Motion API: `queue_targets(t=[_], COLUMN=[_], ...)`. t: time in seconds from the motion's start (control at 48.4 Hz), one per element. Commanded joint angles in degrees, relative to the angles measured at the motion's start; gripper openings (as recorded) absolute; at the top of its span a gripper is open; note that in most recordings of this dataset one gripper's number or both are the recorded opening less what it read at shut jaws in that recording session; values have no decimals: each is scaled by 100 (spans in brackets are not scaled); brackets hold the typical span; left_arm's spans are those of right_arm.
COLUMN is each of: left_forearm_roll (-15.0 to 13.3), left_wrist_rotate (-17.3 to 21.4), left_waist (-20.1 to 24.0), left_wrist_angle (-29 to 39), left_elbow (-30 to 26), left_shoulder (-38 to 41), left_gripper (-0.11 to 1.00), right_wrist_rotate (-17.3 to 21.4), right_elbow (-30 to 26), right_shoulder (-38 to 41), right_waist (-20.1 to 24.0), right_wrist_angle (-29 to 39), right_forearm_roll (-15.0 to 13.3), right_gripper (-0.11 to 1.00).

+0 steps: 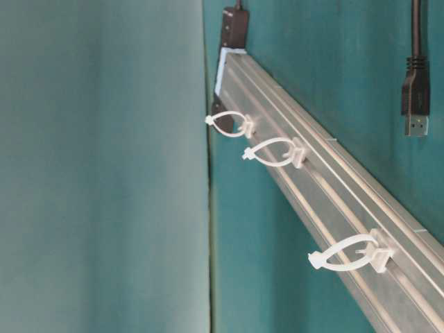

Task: Pass the USB cable through three rings with both arms.
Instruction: 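Move the right gripper to the black USB cable's plug near the rail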

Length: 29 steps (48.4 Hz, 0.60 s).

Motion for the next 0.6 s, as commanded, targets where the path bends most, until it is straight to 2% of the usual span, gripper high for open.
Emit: queue_targets(t=[0.0,0.062,0.124,0.186,0.372,0.578], left_forearm_roll=[70,79,79,79,88,88], left_wrist_rotate=[-123,-176,-193,-193,-193,-185], left_waist=[-132,-176,-220,-246,-246,-246], left_wrist_angle=[-35,-35,-35,-35,-35,-35], left_elbow=[-158,-220,-308,-413,-554,-562], left_shoulder=[185,264,325,369,492,536], left_gripper=[14,13,5,0,-1,-1], right_wrist_rotate=[53,141,325,527,993,1169], right_elbow=[-18,-88,-193,-308,-773,-1424], right_shoulder=[88,141,202,299,756,1600], right_waist=[9,9,0,0,0,9], right_wrist_angle=[-26,167,475,835,1916,2883], right_forearm_roll=[26,237,457,580,589,589], right_gripper=[9,10,2,1,1,1])
